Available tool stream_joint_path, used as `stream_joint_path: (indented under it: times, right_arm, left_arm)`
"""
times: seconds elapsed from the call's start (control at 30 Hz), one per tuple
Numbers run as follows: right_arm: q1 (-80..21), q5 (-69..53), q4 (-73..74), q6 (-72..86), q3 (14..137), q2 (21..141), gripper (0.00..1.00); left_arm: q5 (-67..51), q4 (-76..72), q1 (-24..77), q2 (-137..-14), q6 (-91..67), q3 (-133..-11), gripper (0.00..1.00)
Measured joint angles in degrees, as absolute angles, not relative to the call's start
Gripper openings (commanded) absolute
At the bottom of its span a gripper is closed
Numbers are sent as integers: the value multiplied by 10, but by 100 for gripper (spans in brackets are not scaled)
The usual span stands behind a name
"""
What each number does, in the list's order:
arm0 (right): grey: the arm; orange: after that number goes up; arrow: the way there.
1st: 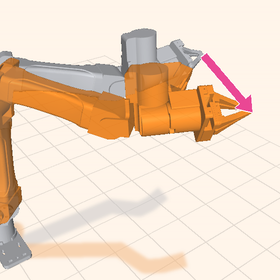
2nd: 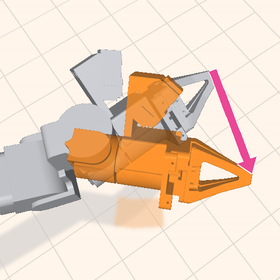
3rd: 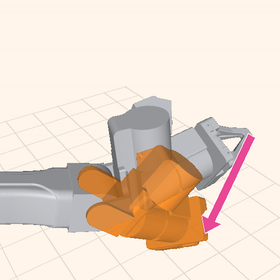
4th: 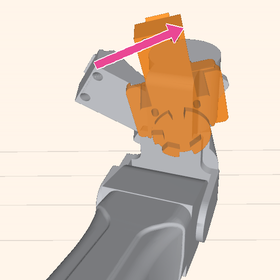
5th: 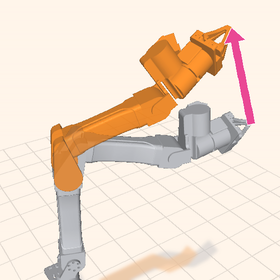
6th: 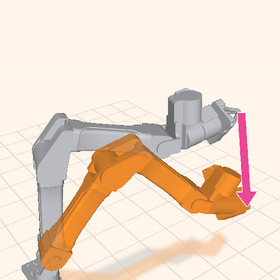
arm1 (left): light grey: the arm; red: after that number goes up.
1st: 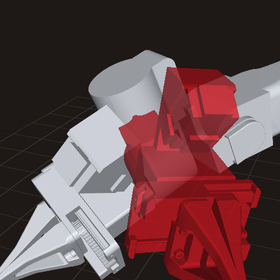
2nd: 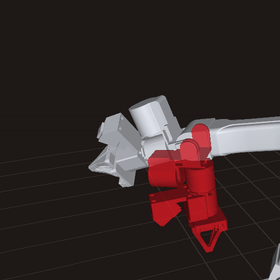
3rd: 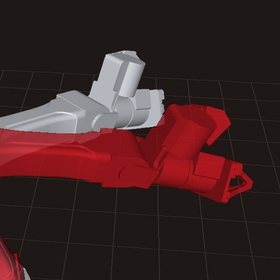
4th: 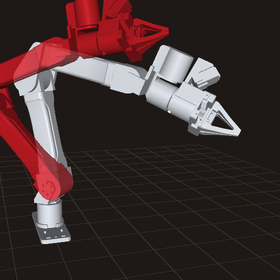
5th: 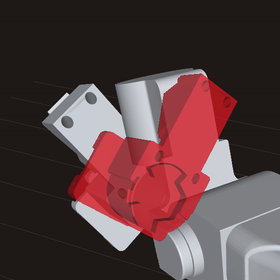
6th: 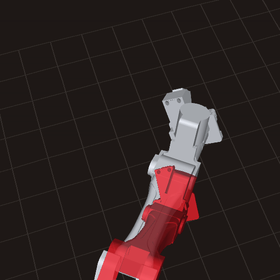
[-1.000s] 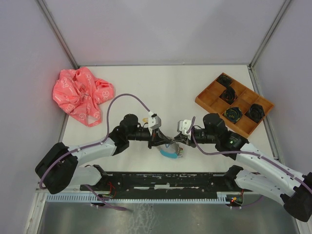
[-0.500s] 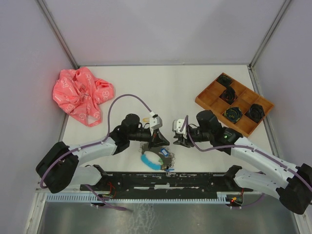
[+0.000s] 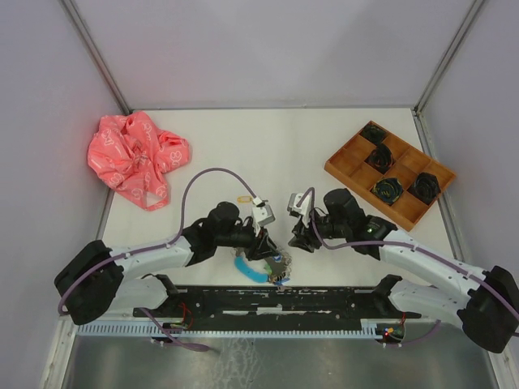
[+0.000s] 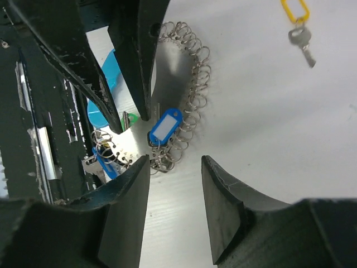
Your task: Put the keys on the keyring
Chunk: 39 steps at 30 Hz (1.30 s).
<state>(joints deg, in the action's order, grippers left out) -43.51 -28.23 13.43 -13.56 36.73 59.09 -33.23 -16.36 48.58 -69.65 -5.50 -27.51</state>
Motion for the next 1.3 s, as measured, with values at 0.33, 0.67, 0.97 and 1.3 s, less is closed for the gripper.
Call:
stream_joint_path:
  times: [0.33, 0.67, 0.97, 1.3]
  right_arm:
    - [-442, -273, 114, -10, 342, 684, 50]
    - [-442, -298, 130, -3, 402, 801, 40]
    - [-442, -333, 152, -17, 419, 839, 36]
    - [-442, -348, 156, -21, 419, 866, 30]
  left_arm:
    - [-269, -132, 498, -695, -101, -254, 38]
    - [-238, -128, 498, -695, -133, -228, 37]
    - [-228, -127, 498, -695, -139, -227, 36]
    - [-226, -124, 498, -695, -141, -227, 35]
